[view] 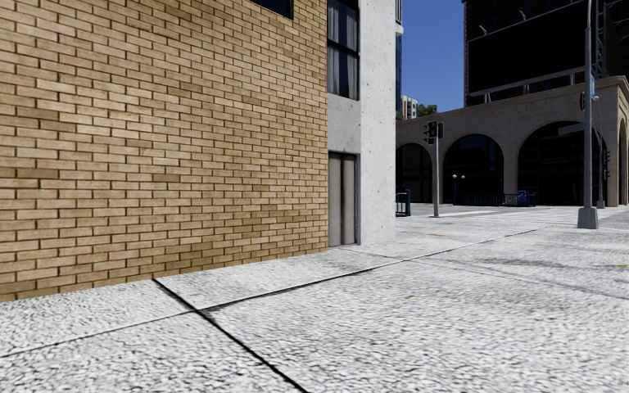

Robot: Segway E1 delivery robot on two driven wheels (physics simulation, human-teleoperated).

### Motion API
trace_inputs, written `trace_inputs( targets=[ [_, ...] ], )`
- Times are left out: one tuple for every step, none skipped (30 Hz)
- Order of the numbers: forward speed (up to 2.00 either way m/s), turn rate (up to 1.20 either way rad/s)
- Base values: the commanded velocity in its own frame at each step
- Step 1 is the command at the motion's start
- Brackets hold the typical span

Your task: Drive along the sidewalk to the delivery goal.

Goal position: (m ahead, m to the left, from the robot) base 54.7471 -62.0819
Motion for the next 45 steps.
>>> trace_inputs(
  targets=[
    [0.00,-0.03],
    [0.00,-0.07],
    [0.00,-0.08],
    [0.00,-0.08],
    [0.00,-0.08],
    [0.00,-0.08],
    [0.00,-0.08],
    [0.00,-0.07],
    [0.00,-0.06],
    [0.00,-0.06],
    [0.00,-0.06],
    [-0.32,-0.06],
    [0.00,-0.06],
    [0.00,-0.06],
    [0.00,-0.06],
    [0.00,-0.06],
    [0.00,-0.06],
    [0.29,-0.06],
    [0.71,-0.06],
    [1.04,-0.06],
    [1.37,-0.07],
    [1.58,-0.13],
    [1.58,-0.13],
    [1.71,-0.17],
    [1.77,-0.18],
    [1.79,-0.18],
    [1.79,-0.18],
    [1.80,-0.18],
    [1.81,-0.18],
    [1.86,-0.18],
    [1.87,-0.18],
    [1.88,-0.18],
    [1.89,-0.18],
    [1.97,-0.20],
    [2.00,-0.21],
    [2.00,-0.22],
    [2.00,-0.23],
    [2.00,-0.24],
    [2.00,-0.24],
    [2.00,-0.24],
    [2.00,-0.24],
    [2.00,-0.24],
    [2.00,-0.24],
    [2.00,-0.25],
    [2.00,-0.25]
  ],
)
